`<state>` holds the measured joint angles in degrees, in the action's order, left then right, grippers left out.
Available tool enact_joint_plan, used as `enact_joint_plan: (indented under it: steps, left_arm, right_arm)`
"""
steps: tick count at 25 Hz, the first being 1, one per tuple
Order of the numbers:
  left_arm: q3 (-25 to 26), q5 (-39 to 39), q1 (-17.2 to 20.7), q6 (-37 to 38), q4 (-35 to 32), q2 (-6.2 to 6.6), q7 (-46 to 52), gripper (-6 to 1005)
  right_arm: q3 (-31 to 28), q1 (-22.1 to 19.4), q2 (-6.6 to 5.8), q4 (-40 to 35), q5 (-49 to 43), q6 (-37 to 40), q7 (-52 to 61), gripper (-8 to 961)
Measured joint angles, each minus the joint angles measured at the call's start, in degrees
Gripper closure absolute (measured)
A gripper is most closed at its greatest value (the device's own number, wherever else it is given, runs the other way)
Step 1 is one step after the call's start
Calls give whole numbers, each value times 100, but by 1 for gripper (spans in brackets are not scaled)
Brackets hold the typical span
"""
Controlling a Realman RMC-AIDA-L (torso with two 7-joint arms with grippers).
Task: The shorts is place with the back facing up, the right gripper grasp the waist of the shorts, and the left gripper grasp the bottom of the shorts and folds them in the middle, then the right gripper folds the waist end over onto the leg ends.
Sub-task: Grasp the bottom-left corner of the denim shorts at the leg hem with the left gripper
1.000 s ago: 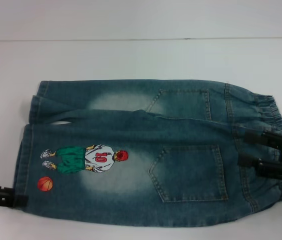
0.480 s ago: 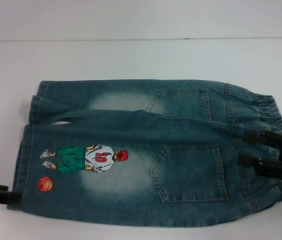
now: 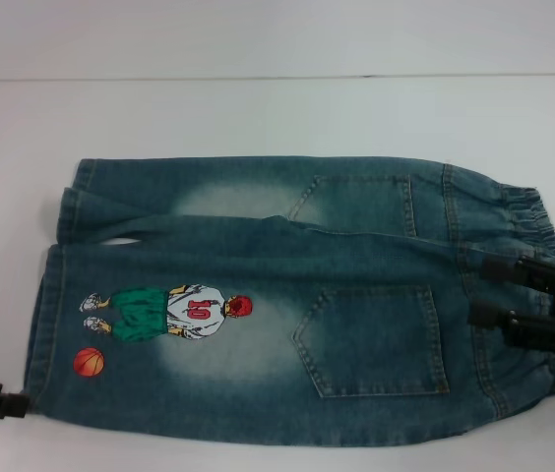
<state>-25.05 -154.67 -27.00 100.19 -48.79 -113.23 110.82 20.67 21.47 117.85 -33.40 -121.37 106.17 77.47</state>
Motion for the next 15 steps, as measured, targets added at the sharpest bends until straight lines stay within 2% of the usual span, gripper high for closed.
enact_joint_plan:
  steps: [15]
  left_arm:
    - [-64, -11, 2, 54, 68, -84, -53, 374]
  right_arm:
    - [-2, -29, 0, 0, 71, 0, -4, 87]
